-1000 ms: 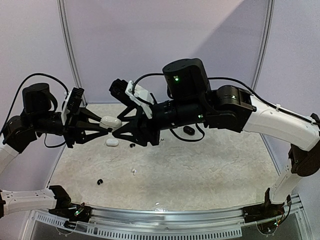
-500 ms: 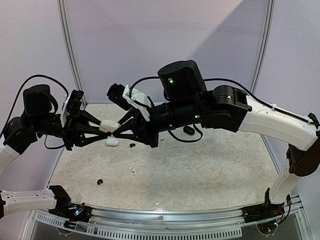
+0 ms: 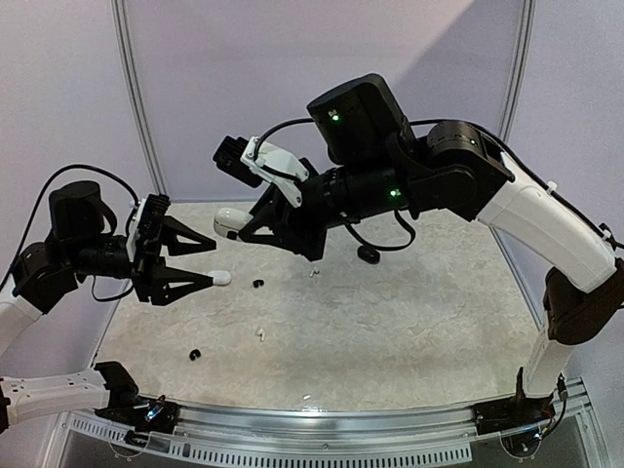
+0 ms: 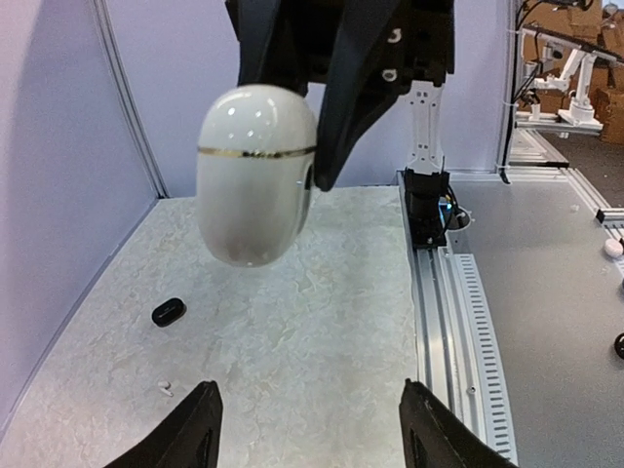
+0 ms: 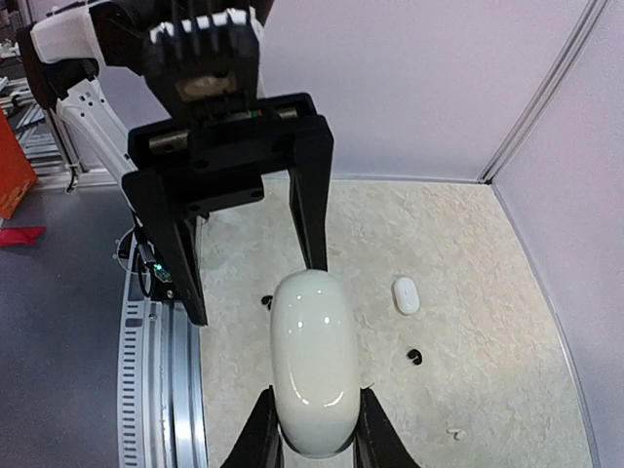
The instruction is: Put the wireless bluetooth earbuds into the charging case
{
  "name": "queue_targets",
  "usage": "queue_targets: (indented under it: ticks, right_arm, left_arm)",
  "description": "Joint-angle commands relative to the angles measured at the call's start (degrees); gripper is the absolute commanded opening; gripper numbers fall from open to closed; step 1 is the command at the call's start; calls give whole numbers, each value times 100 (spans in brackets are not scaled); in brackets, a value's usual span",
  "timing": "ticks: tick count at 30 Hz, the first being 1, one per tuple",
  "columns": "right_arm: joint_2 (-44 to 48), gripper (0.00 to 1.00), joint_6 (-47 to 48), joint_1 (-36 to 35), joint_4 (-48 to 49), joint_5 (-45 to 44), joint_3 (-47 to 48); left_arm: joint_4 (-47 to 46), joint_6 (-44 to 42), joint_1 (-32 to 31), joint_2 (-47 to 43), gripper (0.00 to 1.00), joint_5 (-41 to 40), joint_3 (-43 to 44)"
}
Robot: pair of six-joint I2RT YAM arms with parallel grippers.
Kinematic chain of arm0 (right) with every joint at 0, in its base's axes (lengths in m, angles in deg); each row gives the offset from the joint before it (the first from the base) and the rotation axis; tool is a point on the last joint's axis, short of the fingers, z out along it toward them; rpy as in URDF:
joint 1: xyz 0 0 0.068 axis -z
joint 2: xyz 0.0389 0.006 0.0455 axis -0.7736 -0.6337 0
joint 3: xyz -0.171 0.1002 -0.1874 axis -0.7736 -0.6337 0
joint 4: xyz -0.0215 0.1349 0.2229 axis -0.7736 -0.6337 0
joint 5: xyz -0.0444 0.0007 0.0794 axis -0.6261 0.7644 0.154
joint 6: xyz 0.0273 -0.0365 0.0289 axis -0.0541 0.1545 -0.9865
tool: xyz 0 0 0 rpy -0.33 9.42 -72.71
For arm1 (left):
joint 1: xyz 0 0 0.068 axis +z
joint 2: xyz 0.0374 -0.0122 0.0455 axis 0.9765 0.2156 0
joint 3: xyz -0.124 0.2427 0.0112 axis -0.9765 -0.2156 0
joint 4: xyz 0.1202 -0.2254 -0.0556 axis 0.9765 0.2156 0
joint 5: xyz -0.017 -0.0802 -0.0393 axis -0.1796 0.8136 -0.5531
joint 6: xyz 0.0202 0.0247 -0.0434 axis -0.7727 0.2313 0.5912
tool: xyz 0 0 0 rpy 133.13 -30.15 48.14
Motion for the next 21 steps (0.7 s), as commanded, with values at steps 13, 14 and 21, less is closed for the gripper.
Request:
queue_targets:
  ticks: [13,14,21]
  right_arm:
    - [-426,0,145,-368,-1067,-717,595]
    - [-429,0,140,-370,-1035,-718,598]
    - [-427,0,108,-382,-938,-759,599]
  left_arm:
    - [-2015,1010,-123,298,49,435,-472]
    - [-2183,1155,-156,344,47,406,-475]
    - [-2143,1214,-272,323,43,543,-613]
